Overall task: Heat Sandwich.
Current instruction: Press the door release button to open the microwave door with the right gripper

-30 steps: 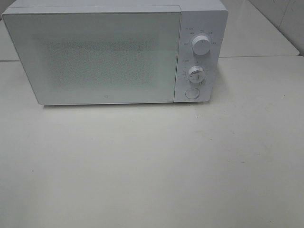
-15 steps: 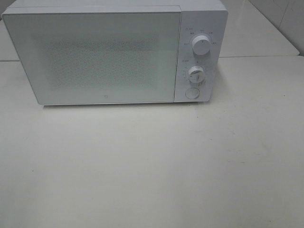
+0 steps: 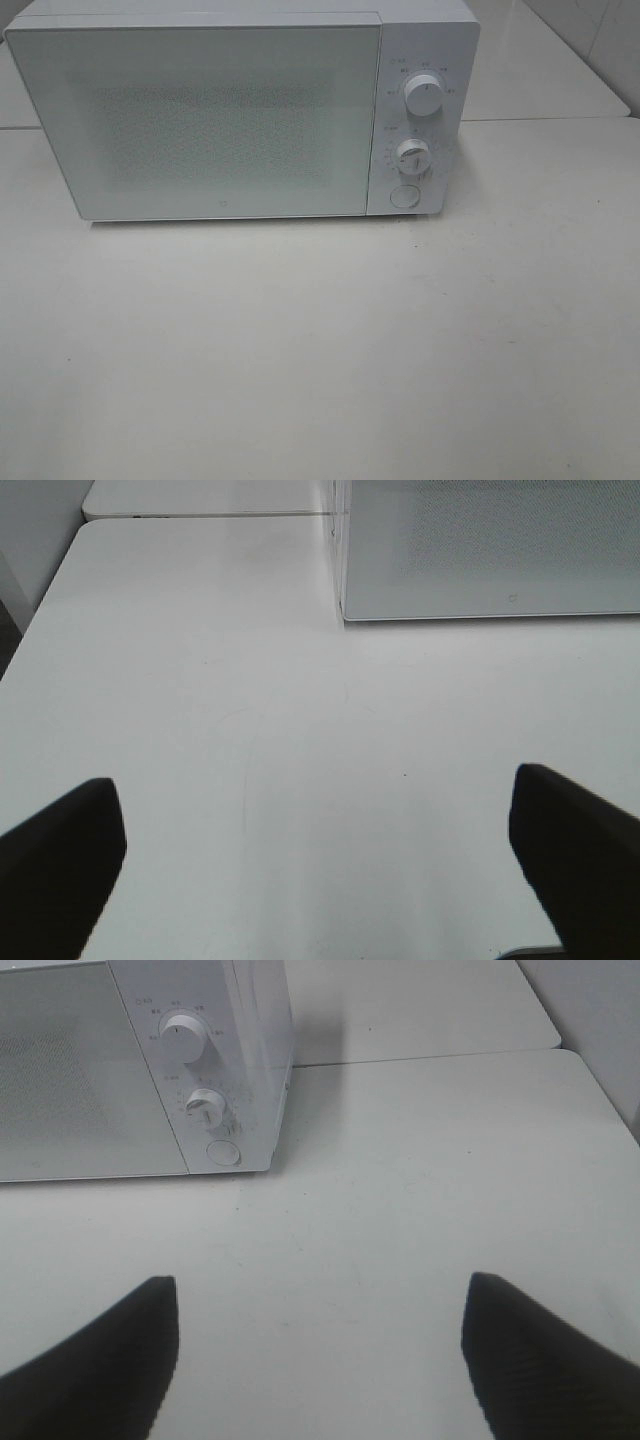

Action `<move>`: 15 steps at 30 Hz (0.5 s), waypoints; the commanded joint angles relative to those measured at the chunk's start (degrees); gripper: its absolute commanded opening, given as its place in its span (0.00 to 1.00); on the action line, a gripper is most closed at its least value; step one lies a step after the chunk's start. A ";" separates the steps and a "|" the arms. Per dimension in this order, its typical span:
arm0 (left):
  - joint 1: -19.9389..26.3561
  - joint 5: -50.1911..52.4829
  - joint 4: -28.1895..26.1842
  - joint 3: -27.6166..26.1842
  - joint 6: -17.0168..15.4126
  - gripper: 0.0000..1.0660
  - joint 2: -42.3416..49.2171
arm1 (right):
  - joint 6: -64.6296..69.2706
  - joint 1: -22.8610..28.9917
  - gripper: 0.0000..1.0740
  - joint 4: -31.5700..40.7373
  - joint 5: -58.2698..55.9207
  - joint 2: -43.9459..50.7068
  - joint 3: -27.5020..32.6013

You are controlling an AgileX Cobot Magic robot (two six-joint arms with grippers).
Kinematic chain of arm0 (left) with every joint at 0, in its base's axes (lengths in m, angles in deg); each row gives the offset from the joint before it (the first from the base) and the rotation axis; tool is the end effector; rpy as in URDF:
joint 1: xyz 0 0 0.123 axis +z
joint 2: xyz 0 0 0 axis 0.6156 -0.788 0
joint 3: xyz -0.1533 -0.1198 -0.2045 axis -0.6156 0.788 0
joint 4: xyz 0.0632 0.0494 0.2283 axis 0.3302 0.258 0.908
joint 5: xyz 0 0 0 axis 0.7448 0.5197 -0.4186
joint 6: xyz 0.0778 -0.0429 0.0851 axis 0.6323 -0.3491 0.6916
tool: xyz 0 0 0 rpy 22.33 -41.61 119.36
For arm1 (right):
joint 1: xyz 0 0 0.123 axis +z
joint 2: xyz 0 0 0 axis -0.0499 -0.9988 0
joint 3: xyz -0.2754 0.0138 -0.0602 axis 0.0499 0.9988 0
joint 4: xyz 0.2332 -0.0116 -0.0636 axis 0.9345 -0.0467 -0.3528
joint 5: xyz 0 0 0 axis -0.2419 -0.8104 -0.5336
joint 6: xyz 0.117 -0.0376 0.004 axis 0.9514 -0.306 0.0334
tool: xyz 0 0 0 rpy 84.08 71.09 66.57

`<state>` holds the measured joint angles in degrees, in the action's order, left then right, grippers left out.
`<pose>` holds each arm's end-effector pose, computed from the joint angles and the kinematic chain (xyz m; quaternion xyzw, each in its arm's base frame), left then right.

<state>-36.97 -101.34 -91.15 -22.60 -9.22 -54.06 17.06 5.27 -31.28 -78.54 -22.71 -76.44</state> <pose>0.0185 -0.0070 0.2598 0.0159 0.8468 -0.0157 0.5314 0.0280 0.0071 0.2855 0.0099 0.8114 0.0610 0.5812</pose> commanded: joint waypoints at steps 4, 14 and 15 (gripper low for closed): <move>-0.34 0.23 0.00 0.23 -0.23 0.94 1.20 | 0.69 -0.40 0.70 0.23 8.54 -6.13 -0.40; -0.34 0.23 0.00 0.23 -0.23 0.94 1.20 | 0.69 -0.40 0.70 0.17 23.32 -16.84 -0.40; -0.34 0.23 0.00 0.23 -0.23 0.94 1.20 | 0.69 -0.40 0.70 0.17 24.52 -17.99 -0.34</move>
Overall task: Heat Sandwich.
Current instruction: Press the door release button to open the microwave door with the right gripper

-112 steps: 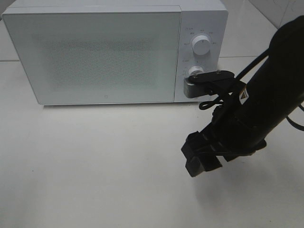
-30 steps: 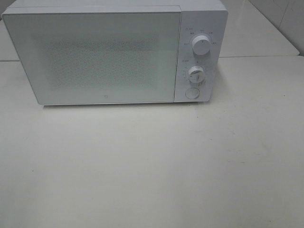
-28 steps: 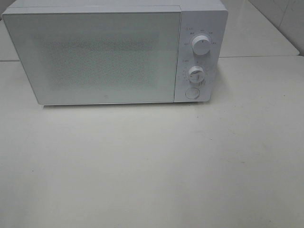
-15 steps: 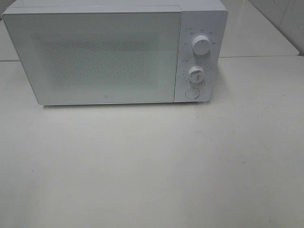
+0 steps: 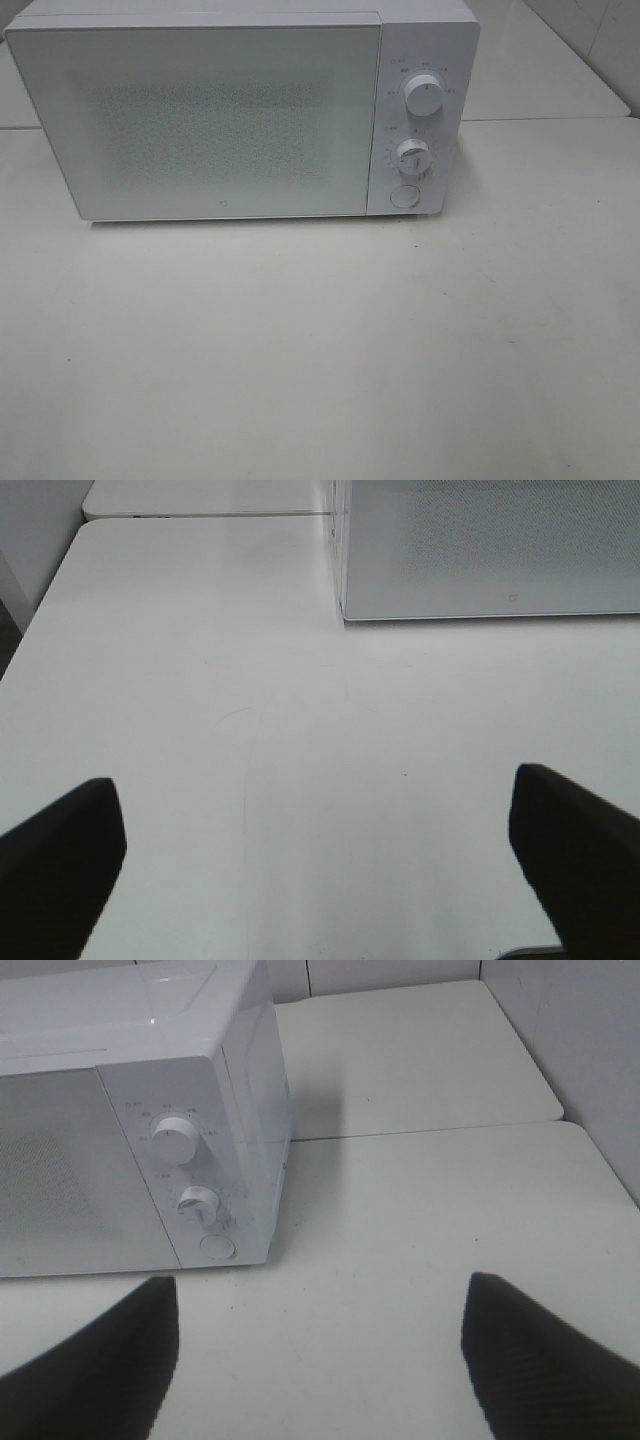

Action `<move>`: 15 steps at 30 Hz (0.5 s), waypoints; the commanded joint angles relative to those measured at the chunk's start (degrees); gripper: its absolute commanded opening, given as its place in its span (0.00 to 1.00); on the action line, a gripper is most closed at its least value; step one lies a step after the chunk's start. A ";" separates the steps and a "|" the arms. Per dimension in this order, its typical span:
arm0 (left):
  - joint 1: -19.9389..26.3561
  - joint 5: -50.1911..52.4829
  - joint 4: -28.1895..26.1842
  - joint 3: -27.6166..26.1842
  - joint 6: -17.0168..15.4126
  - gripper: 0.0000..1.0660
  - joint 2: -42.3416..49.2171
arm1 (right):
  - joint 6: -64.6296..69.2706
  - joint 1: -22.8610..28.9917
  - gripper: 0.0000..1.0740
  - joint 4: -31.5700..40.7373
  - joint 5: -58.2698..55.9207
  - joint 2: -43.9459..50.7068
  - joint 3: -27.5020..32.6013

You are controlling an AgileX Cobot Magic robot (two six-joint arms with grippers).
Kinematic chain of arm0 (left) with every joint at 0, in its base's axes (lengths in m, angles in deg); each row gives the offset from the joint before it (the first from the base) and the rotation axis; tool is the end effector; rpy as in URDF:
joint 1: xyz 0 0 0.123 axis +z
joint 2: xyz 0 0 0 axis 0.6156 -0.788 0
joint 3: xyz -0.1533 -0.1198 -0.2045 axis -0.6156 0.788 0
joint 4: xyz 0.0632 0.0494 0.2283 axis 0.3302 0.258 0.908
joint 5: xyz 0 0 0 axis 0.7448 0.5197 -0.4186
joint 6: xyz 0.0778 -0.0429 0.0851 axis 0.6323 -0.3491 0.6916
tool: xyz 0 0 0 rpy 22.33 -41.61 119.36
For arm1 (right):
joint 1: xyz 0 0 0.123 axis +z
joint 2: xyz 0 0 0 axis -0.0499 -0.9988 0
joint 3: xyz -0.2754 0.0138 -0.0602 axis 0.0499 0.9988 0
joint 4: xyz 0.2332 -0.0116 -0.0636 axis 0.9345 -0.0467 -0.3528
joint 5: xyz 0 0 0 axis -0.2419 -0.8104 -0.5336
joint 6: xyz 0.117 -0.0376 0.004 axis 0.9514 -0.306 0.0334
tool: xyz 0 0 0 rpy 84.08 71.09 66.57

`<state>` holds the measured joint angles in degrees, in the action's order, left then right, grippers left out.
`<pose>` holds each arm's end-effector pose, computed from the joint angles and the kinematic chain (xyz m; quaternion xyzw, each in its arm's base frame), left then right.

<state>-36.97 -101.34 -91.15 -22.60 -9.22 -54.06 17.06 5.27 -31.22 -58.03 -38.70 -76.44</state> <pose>0.0185 -0.0070 0.2598 0.0159 0.8468 -0.0157 0.5314 0.0897 0.0078 0.3112 0.0193 0.7876 0.0612 0.6128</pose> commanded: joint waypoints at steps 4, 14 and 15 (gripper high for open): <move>-0.34 0.23 0.00 0.23 -0.23 0.94 1.20 | 0.74 -0.40 0.70 0.11 8.54 -6.53 -0.34; -0.34 0.23 0.00 0.23 -0.23 0.94 1.20 | 0.74 -0.40 0.70 -0.06 19.37 -17.70 -0.34; -0.34 0.23 0.00 0.23 -0.23 0.94 1.20 | 0.74 -0.40 0.70 -0.06 19.37 -17.70 -0.34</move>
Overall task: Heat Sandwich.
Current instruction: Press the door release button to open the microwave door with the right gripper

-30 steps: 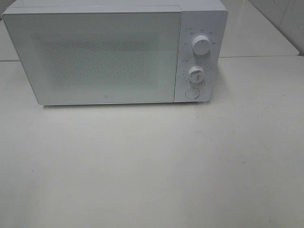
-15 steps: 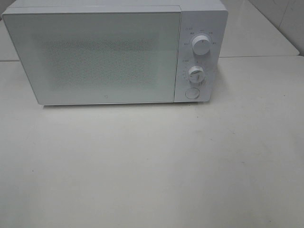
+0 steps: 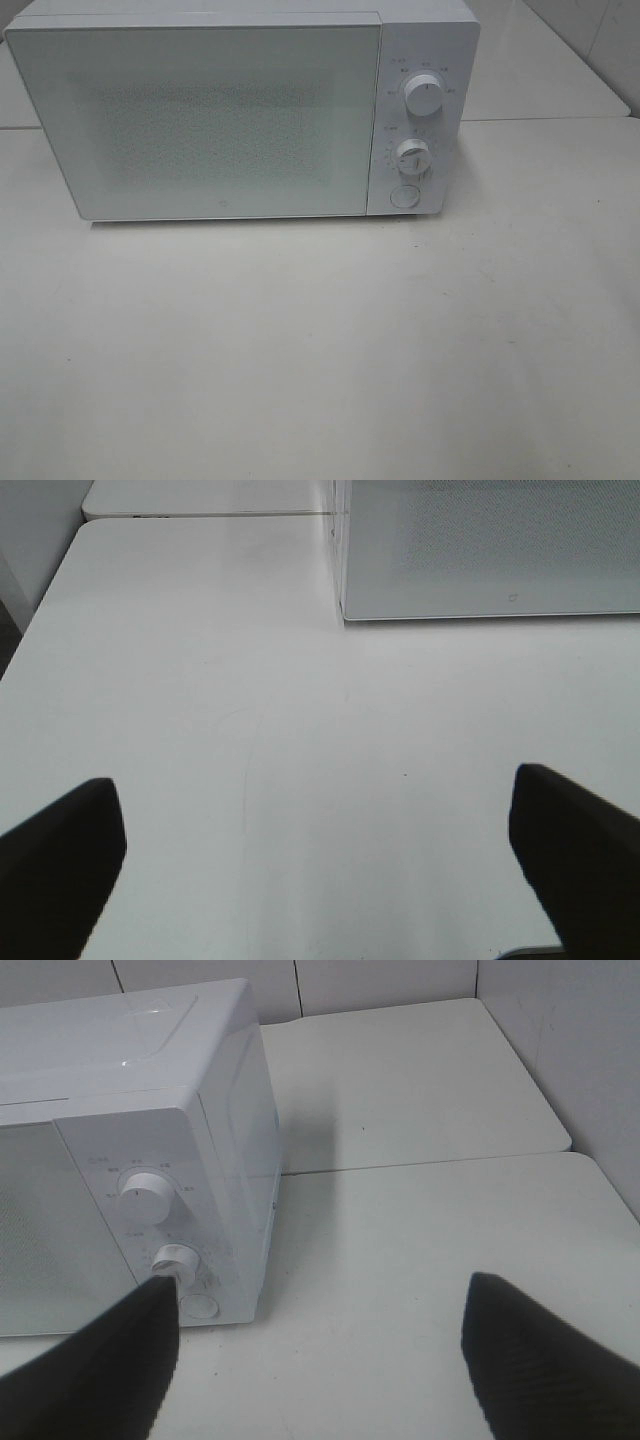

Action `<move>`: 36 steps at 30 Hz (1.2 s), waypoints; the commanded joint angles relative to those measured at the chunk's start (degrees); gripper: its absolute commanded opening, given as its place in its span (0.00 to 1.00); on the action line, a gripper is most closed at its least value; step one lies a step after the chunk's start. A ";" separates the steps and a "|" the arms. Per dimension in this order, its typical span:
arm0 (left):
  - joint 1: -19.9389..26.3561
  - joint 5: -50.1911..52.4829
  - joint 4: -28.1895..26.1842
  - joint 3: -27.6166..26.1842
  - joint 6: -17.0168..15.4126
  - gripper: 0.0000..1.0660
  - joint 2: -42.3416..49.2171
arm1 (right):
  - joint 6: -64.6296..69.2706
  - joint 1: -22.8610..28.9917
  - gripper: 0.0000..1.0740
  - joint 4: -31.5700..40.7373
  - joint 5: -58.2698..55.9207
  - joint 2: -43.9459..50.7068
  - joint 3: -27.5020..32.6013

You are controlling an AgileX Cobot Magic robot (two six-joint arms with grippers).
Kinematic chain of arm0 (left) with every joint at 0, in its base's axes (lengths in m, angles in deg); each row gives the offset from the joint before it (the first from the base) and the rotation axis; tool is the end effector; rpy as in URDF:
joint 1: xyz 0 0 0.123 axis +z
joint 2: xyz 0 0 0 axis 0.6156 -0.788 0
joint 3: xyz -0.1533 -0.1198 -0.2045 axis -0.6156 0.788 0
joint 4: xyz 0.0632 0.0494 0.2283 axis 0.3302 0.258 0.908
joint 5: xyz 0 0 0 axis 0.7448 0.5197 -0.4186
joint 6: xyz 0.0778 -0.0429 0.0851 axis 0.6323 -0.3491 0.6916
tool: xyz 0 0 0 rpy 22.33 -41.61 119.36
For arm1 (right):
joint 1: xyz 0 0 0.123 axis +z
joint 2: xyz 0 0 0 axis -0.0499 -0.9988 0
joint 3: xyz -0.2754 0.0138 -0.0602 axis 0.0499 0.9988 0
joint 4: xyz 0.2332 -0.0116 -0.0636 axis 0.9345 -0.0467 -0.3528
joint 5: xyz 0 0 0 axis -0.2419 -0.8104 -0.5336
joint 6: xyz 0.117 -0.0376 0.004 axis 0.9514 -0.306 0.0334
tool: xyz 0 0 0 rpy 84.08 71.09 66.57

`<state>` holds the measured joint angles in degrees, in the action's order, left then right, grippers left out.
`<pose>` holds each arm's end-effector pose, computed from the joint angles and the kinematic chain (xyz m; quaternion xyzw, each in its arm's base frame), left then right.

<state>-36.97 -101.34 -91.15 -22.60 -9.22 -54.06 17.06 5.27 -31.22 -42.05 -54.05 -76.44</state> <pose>0.0185 -0.0070 0.2598 0.0159 0.8468 -0.0157 0.5314 0.1489 0.0083 0.3125 0.0266 0.7842 0.0574 0.6173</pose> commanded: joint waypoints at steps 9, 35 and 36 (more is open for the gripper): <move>-0.34 0.23 0.00 0.23 -0.23 0.94 1.20 | 0.69 -0.40 0.70 -0.46 19.60 -13.52 2.06; -0.34 0.23 0.00 0.23 -0.23 0.94 1.20 | 1.09 6.76 0.70 -3.55 54.83 -40.79 9.91; -0.34 0.23 0.00 0.23 -0.23 0.94 1.20 | 0.74 7.91 0.70 -2.01 55.81 -42.06 9.91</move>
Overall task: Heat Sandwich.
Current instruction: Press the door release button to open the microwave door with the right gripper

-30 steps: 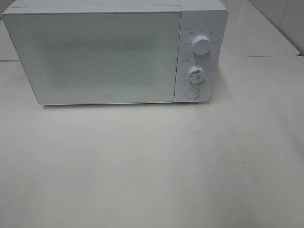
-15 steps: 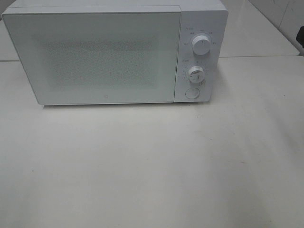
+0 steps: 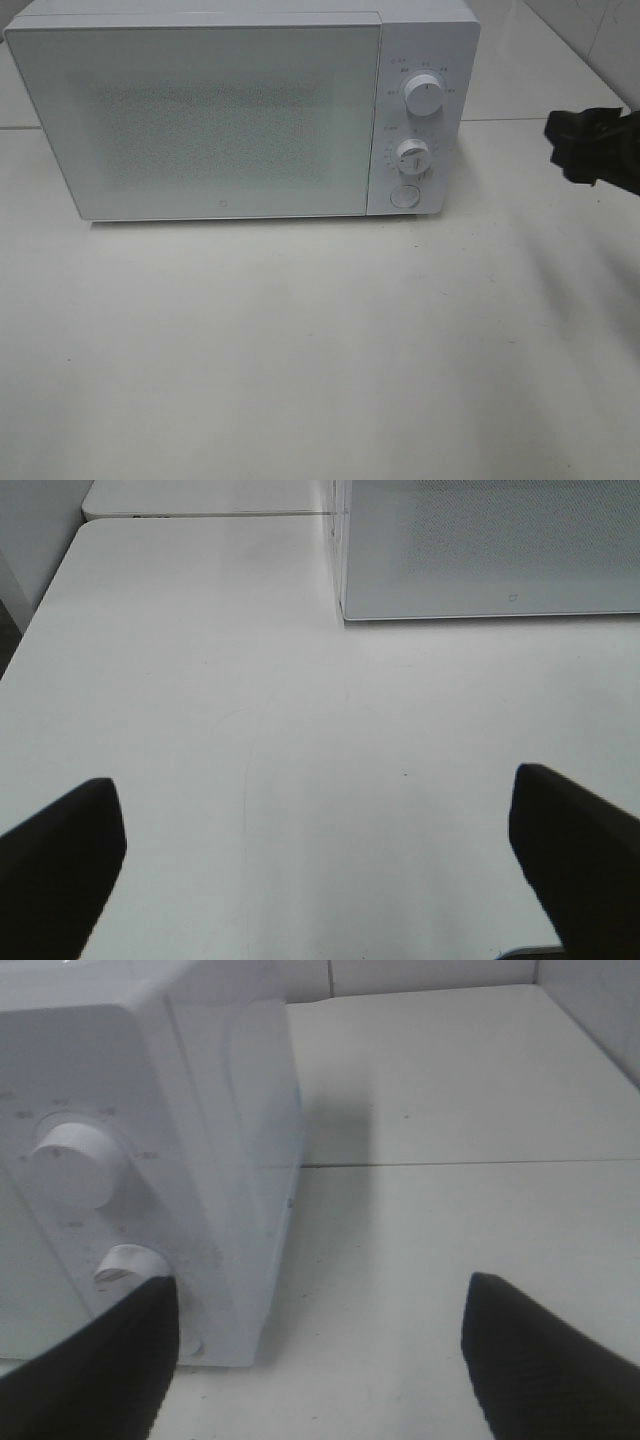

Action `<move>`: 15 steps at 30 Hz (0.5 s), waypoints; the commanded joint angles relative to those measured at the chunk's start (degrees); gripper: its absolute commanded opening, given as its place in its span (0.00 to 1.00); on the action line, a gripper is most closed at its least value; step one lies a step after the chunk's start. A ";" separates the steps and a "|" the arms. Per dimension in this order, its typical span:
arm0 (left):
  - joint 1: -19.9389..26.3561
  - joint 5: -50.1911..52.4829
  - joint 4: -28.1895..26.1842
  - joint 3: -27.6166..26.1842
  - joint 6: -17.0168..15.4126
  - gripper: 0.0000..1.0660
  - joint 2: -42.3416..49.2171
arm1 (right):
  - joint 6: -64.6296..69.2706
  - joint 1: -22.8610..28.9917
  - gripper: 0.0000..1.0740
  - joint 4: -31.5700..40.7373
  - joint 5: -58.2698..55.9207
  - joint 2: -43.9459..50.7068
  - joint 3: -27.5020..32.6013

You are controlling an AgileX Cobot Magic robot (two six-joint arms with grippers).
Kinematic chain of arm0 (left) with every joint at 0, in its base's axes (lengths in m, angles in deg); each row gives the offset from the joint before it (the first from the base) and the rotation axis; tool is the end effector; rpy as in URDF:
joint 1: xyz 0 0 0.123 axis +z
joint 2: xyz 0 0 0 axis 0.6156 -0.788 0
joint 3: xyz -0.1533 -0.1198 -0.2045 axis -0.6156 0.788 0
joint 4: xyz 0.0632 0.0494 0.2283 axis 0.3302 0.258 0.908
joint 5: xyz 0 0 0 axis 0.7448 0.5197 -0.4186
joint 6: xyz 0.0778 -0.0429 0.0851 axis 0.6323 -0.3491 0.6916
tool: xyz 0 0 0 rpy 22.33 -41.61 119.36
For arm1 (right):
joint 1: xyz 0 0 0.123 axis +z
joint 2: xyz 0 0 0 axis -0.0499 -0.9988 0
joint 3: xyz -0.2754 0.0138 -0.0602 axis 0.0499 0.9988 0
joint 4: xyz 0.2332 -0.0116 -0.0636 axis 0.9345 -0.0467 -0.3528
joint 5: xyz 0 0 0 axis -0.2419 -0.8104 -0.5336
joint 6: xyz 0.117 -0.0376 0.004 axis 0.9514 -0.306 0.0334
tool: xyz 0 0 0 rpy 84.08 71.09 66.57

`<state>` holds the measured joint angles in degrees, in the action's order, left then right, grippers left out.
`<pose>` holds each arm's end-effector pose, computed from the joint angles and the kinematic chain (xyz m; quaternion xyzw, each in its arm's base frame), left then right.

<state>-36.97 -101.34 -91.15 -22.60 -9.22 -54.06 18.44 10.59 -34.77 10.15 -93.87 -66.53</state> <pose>0.0185 -0.0070 0.2598 0.0159 0.8468 -0.0157 0.5314 0.2551 0.0347 0.2150 -0.0185 0.7710 0.0705 0.6326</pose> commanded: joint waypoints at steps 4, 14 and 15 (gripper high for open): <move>-0.34 0.23 0.00 0.23 -0.23 0.94 1.20 | -4.98 7.05 0.70 8.42 7.79 -6.88 0.00; -0.34 0.23 0.00 0.23 -0.23 0.94 1.20 | -12.61 18.51 0.70 23.38 23.78 -16.90 -0.06; -0.34 0.23 0.00 0.23 -0.23 0.94 1.20 | -12.61 20.63 0.70 24.92 26.64 -19.02 -0.06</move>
<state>-36.97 -101.34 -91.15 -22.60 -9.22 -54.06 7.21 28.70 -12.25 31.69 -110.95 -66.58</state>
